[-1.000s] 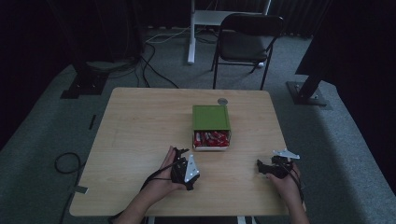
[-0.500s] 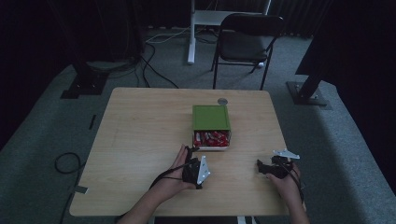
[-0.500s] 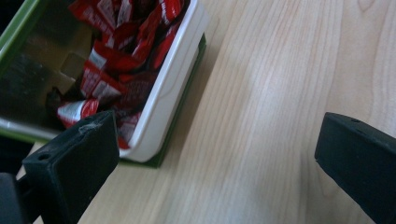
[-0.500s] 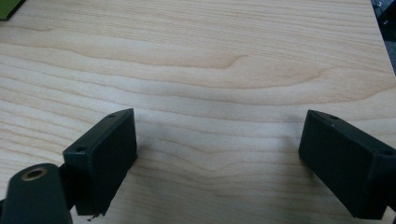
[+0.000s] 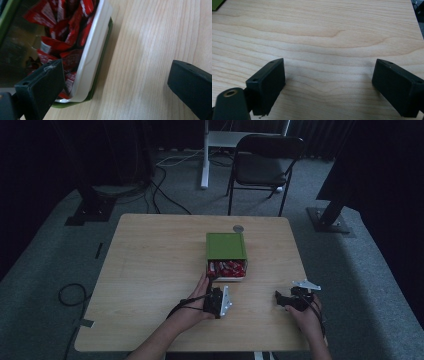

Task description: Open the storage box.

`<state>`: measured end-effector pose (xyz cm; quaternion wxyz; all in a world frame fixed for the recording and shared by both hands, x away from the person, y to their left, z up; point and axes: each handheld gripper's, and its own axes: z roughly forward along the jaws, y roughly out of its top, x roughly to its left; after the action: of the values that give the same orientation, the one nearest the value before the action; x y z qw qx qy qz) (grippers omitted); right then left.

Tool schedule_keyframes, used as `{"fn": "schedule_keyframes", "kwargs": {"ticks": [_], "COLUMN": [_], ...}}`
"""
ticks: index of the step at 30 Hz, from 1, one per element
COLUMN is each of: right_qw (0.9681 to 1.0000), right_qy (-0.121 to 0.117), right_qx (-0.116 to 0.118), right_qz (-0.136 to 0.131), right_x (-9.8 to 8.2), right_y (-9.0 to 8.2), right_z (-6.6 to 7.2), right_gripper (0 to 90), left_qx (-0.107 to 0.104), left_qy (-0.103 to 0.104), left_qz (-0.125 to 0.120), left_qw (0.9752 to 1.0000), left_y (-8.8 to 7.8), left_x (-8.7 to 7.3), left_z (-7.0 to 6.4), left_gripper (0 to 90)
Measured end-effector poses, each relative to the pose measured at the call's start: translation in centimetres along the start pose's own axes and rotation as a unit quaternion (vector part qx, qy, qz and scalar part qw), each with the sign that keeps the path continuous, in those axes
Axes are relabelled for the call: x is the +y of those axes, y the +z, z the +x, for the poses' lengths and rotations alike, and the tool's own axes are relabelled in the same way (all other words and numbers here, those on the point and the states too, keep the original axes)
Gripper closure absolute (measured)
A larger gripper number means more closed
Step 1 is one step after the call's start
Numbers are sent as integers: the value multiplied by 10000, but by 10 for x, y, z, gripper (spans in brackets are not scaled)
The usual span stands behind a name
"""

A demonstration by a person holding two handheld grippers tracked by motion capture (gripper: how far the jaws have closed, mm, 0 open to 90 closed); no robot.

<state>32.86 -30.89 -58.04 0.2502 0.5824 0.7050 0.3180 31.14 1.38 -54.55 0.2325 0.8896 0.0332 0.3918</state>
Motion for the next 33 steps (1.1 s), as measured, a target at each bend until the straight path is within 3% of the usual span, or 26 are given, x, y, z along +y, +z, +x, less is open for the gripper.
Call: {"fn": "schedule_keyframes", "kwargs": {"ticks": [2,4,5,10,15,18,20,22,24,25,31,33], "right_qw": [10000,10000,10000,10000,10000,10000,10000,10000,10000,10000,10000,10000], "right_qy": [0,0,0,-1,-2,-1,0,1,-2,-1,0,0], "right_qx": [0,0,0,0,0,0,0,0,0,0,0,0], "right_qz": [0,0,0,0,0,0,0,0,-1,-1,0,0], "right_x": [0,0,0,0,0,0,0,0,0,0,0,0], "right_y": [0,0,0,0,0,0,0,0,0,0,0,0], "right_z": [0,0,0,0,0,0,0,0,0,0,0,0], "right_gripper": [106,106,106,106,106,106,106,107,106,106,106,106], "left_qx": [42,82,135,234,366,440,566,520,632,583,737,774], "left_qy": [132,175,210,330,310,346,433,398,548,453,641,675], "left_qz": [98,137,146,204,231,238,262,396,564,590,753,777], "left_qw": [9999,9997,9996,9990,9986,9981,9971,9971,9949,9955,9924,9917], "left_y": [2,4,5,10,12,12,15,17,21,22,28,29], "left_x": [1,1,1,1,2,3,4,4,2,2,3,4], "left_z": [0,0,0,2,4,4,2,2,2,2,2,3], "left_gripper": [20,23,74,82,218,250,289,341,371,371,400,461]}}
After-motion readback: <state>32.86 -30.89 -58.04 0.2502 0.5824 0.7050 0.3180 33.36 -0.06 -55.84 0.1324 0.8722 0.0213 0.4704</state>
